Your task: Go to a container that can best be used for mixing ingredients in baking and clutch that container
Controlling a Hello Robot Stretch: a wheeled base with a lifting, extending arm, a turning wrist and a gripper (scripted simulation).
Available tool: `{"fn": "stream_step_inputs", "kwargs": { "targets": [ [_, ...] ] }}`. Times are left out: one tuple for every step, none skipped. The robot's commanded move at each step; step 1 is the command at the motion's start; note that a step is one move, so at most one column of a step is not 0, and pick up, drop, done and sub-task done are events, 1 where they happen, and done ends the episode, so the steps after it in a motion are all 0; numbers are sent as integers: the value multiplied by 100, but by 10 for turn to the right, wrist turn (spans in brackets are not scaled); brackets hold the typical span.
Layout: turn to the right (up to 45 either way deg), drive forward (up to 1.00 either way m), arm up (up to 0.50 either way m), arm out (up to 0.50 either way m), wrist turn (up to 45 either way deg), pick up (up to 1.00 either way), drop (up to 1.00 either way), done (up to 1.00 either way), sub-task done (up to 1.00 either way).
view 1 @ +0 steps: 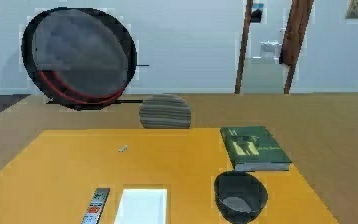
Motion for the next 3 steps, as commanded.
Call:
{"fn": "stream_step_inputs", "kwargs": {
  "targets": [
    [-450,0,0,0,0,0,0,0,0],
    [-210,0,0,0,0,0,0,0,0],
    [0,0,50,0,0,0,0,0,0]
  ]
}}
